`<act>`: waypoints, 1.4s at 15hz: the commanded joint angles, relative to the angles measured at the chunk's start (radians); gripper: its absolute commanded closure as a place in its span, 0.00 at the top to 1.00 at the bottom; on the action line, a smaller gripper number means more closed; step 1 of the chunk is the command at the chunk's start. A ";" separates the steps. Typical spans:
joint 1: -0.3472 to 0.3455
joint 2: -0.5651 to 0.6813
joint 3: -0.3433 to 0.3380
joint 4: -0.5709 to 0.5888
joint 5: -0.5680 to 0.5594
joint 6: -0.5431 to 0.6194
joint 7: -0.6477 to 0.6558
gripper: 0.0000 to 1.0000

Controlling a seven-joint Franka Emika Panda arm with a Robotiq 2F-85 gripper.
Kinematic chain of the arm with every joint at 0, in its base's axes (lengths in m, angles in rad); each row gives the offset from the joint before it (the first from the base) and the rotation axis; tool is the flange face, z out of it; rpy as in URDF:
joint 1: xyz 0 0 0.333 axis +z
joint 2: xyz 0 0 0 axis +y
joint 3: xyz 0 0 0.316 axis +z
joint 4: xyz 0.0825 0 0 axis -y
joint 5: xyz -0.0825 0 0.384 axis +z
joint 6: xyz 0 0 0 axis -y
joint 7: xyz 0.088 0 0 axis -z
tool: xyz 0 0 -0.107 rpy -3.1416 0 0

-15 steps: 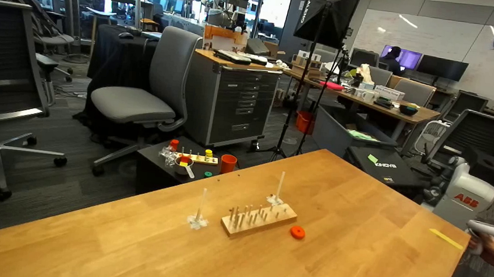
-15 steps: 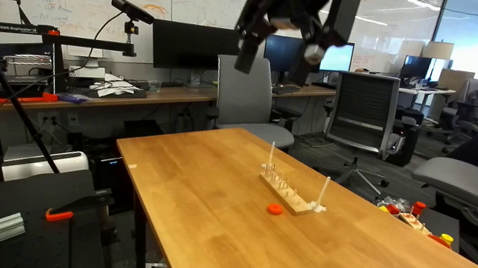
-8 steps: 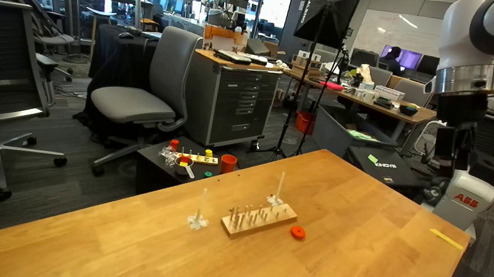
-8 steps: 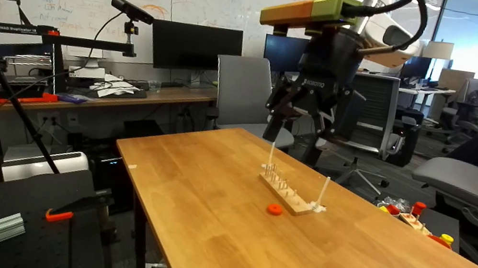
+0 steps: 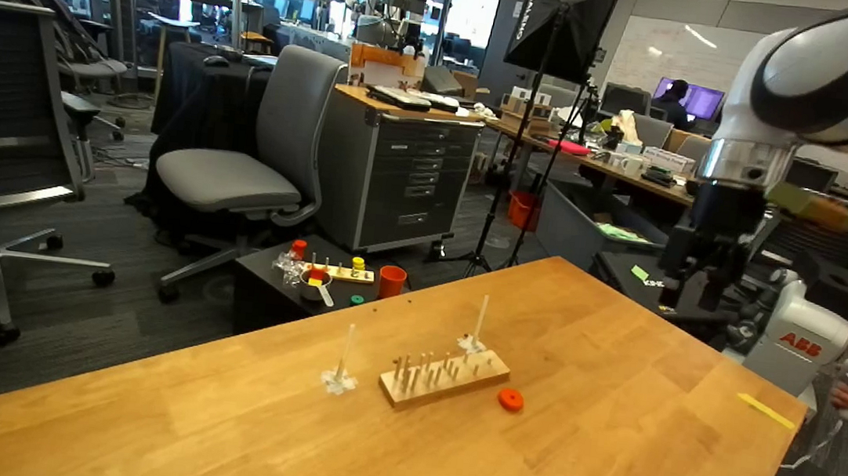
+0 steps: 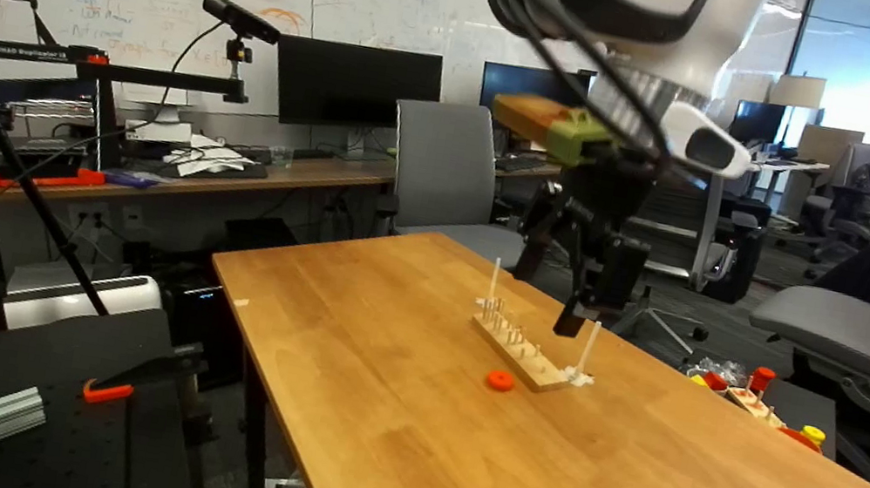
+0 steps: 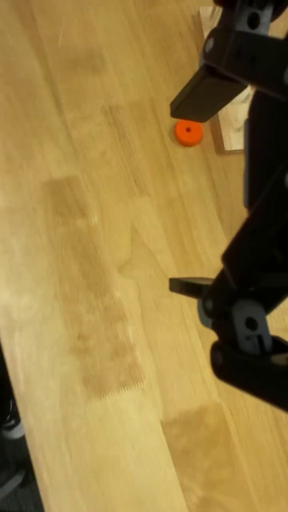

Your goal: Put the orange ring on the wooden board

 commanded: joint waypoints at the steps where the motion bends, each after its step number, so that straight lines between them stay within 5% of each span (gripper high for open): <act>1: -0.005 0.221 0.081 0.121 0.138 0.128 0.050 1.00; 7: 0.027 0.463 0.143 0.312 0.122 0.179 0.133 1.00; 15: 0.140 0.515 0.063 0.464 -0.116 0.033 0.245 1.00; 21: 0.161 0.552 0.080 0.495 -0.139 0.049 0.263 1.00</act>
